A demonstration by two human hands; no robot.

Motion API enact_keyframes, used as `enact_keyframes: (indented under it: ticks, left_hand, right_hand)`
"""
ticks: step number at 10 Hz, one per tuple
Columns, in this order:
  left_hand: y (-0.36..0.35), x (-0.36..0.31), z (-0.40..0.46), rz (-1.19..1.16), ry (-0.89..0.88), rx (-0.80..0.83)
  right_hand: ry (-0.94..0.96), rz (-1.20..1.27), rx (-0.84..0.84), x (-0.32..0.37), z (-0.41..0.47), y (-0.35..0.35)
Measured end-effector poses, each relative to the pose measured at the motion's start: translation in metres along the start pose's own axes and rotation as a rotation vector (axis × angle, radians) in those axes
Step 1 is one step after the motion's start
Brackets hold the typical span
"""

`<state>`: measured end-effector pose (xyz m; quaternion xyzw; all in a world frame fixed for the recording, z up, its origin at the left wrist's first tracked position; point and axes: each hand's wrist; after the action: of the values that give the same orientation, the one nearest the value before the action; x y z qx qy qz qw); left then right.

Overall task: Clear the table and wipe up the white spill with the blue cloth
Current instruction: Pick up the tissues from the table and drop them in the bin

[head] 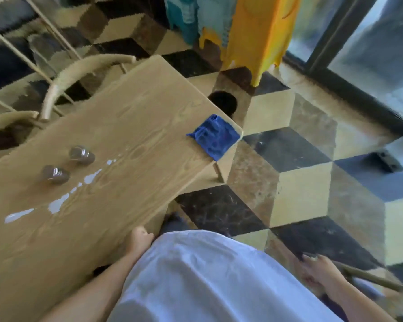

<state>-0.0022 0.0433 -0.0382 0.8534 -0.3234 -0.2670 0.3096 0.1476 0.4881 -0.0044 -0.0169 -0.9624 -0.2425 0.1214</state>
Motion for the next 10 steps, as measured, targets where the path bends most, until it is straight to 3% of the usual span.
enact_keyframes:
  ticks: [1, 2, 4, 5, 6, 7, 8, 9, 10]
  left_hand:
    - [-0.012, -0.066, 0.003, 0.024, -0.128, 0.002]
    - [-0.034, -0.138, 0.000, 0.074, -0.288, 0.110]
    - [-0.093, -0.257, -0.002, 0.489, -0.482, 0.376]
    - [-0.108, -0.313, 0.009, 0.654, -0.563, 0.467]
    - [-0.119, -0.373, 0.022, 0.752, -0.604, 0.534]
    - [-0.128, -0.427, 0.033, 0.682, -0.573, 0.591]
    - [-0.133, -0.481, 0.039, 0.494, -0.538, 0.593]
    - [-0.130, -0.515, 0.040, 0.235, -0.404, 0.618]
    - [-0.131, -0.535, 0.046, 0.128, -0.258, 0.672]
  right_hand:
    - [-0.031, 0.073, 0.066, 0.006, 0.014, 0.001]
    - [0.003, 0.102, 0.087, 0.035, 0.020, -0.010]
    - [0.129, 0.016, 0.196, 0.068, 0.026, -0.015]
    - [0.069, 0.006, 0.117, 0.066, 0.050, 0.017]
    - [0.043, -0.368, 0.129, 0.047, 0.087, 0.058]
    - [-0.072, -0.286, 0.138, 0.051, 0.101, 0.086]
    - [0.038, -0.200, -0.002, 0.084, 0.126, 0.127]
    - [-0.062, -0.092, -0.096, 0.142, 0.130, 0.150]
    - [0.027, -0.206, -0.144, 0.185, 0.154, 0.173]
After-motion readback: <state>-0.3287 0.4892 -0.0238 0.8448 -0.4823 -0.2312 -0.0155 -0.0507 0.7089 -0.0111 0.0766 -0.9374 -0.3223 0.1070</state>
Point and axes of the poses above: each hand's wrist, its own z-axis towards the middle knuckle, its own y-axis out of the back of the hand, x = y × z, and after that the axes turned 3 degrees about -x, right-handed
